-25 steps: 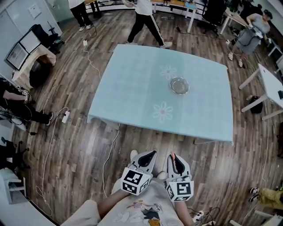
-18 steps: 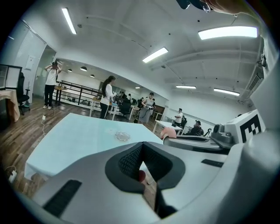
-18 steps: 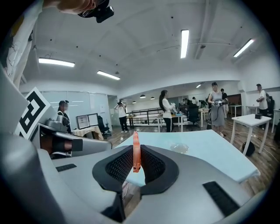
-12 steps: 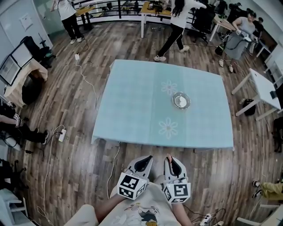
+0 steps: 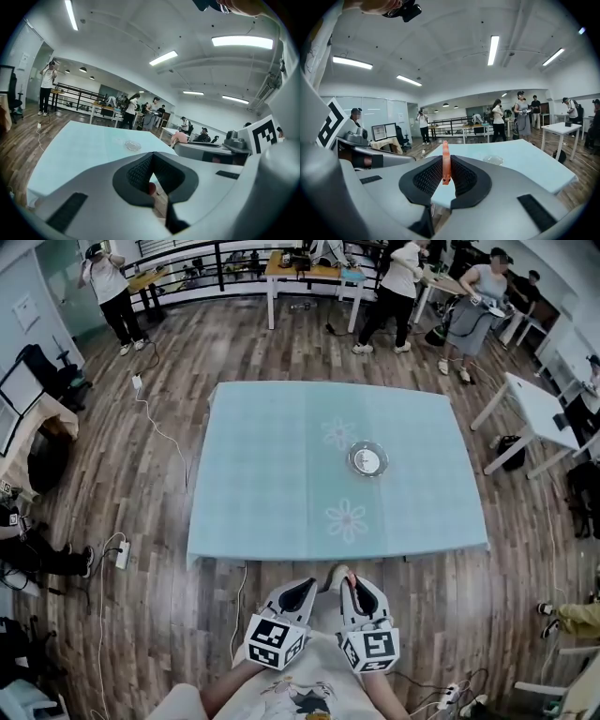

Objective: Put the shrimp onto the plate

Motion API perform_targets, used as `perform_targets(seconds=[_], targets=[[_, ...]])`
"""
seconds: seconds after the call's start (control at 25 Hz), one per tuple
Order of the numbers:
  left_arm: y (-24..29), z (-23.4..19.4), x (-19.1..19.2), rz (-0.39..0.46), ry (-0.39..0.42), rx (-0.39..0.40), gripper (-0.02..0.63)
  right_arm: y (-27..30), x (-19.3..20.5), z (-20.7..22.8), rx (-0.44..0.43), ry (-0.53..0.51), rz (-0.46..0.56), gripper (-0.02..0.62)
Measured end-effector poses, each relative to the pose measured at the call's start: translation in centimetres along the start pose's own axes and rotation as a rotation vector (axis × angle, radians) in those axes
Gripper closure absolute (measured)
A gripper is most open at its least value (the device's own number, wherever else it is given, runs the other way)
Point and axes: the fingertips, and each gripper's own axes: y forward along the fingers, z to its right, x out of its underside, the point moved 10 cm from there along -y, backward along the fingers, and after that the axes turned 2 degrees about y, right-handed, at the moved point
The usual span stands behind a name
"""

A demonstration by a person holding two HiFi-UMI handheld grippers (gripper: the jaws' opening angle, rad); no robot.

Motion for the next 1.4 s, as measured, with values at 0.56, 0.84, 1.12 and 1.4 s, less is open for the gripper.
perform_targets(seconds=[0.56,0.84,1.12,1.4], targets=[[10.0,-1.8,-4.5,-0.018,0.033,0.002,0.598,6.5,-3.6,8.4,0.003,-0.004,0.034,0.534],[17.5,-3.0,-7.7,-0.001,0.043,-0.026,0.598,10.7,-5.6,15.2,-0.006,0.001,0.033,0.534],[24.4,-1.9,-9.9,-0.008,0.029,-0.084,0.598,14.7,-6.9,22.2,-0.058,0.004,0.003,0.534],[29.3,-2.4,-8.8,-0.036,-0.009,-0.164,0.598,19.1,-5.4,27.2,-0.151,0.005,-0.06,0.534]])
